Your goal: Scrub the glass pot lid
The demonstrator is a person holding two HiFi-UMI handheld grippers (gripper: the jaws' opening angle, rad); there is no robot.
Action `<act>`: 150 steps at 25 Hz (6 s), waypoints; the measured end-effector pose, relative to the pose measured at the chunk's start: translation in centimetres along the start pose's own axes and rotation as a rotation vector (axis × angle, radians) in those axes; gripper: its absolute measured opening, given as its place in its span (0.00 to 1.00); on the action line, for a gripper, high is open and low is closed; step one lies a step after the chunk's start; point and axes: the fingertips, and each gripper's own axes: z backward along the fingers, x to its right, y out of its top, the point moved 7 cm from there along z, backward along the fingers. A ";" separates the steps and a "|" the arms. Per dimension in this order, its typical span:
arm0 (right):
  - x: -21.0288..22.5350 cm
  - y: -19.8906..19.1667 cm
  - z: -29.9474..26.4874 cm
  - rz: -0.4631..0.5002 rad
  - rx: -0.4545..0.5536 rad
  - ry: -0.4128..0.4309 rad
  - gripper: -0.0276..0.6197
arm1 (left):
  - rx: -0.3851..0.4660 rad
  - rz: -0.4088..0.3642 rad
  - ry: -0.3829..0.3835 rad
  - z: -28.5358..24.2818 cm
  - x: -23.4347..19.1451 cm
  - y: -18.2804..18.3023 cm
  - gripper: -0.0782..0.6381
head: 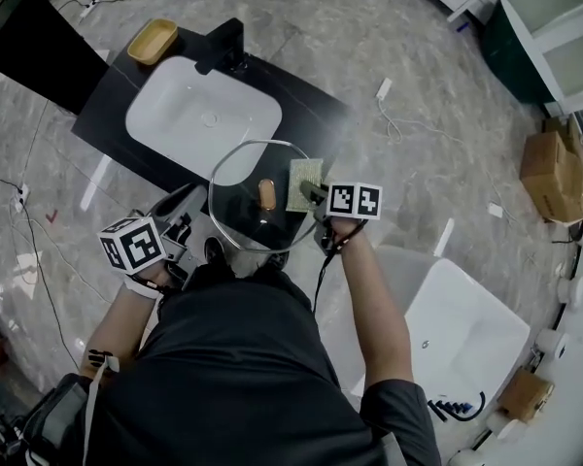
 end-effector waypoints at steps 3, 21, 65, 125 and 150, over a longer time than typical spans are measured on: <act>-1.6 -1.2 -1.7 0.017 -0.028 0.064 0.15 | 0.027 0.009 0.016 1.2 -0.3 0.0 0.24; 2.4 -3.3 -1.2 0.060 -0.061 -0.020 0.15 | 0.053 0.033 0.103 4.8 -1.4 -1.7 0.24; -4.2 -14.6 -2.5 0.007 -0.020 0.035 0.14 | -0.124 0.009 0.029 1.0 -1.1 -2.9 0.24; -12.7 4.1 -15.1 0.981 -0.397 -0.334 0.14 | 0.145 0.254 0.206 11.2 -9.3 -2.6 0.24; -18.2 -7.5 -14.3 1.697 -0.717 0.180 0.14 | 0.198 0.297 0.221 10.4 -8.1 -3.9 0.24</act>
